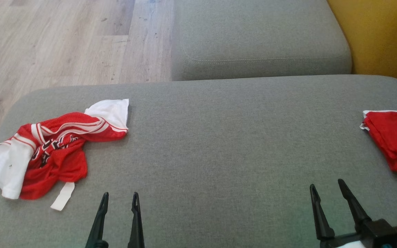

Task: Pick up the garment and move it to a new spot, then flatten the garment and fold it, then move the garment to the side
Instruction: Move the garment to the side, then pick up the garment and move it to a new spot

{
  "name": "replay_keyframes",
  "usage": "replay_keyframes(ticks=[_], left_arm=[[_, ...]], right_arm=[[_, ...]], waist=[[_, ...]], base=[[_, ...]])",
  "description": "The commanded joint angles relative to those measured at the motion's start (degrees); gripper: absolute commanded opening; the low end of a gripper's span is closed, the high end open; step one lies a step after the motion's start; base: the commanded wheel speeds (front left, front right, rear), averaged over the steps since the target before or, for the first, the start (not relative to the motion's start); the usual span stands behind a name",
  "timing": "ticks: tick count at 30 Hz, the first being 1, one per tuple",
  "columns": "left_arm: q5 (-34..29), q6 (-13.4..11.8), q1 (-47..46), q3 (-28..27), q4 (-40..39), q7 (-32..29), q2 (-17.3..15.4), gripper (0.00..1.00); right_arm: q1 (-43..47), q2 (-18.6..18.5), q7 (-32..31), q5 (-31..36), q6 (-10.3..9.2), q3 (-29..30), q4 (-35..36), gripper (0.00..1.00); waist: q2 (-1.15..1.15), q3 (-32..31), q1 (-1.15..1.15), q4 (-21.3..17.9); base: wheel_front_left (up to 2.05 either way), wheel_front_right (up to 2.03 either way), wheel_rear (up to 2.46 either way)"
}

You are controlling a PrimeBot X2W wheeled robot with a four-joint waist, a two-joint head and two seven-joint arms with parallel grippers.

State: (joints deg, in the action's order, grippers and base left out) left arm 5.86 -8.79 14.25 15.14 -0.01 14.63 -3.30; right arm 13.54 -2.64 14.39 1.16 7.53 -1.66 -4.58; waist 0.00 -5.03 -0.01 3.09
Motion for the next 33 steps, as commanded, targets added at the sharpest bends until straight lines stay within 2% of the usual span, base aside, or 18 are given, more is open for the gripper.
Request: replay_keyframes(ticks=[1, 14, 29, 33], left_arm=[[-0.7, 0.2, -2.3, -1.9, -2.0, 0.4, 0.4, 1.0], [-0.9, 0.7, -2.0, -2.7, -0.1, 0.4, 0.4, 1.0], [-3.2, -1.3, -1.4, -4.2, 2.7, 0.4, 0.4, 1.0], [-2.0, -0.9, -1.4, -4.0, 3.0, 0.4, 0.4, 1.0]], right_arm=[[-1.4, -0.3, 0.6, 0.3, -0.04, -1.0, 2.2, 1.0], [-0.8, -0.2, 0.6, -1.5, -0.04, -0.1, 2.3, 1.0], [-0.5, -0.2, 0.6, -2.5, -0.04, -0.9, 2.3, 1.0], [-0.4, -0.2, 0.6, -2.4, -0.04, -0.9, 2.6, 1.0]], waist=[[0.0, -0.1, 0.01, -0.3], [0.0, -0.7, 0.01, -1.0], [0.0, -1.1, 0.01, -2.0], [0.0, -0.7, 0.01, -1.2]], base=[[0.0, 0.0, 0.0], [0.0, 0.0, 0.0], [0.0, 0.0, 0.0], [0.0, 0.0, 0.0]])
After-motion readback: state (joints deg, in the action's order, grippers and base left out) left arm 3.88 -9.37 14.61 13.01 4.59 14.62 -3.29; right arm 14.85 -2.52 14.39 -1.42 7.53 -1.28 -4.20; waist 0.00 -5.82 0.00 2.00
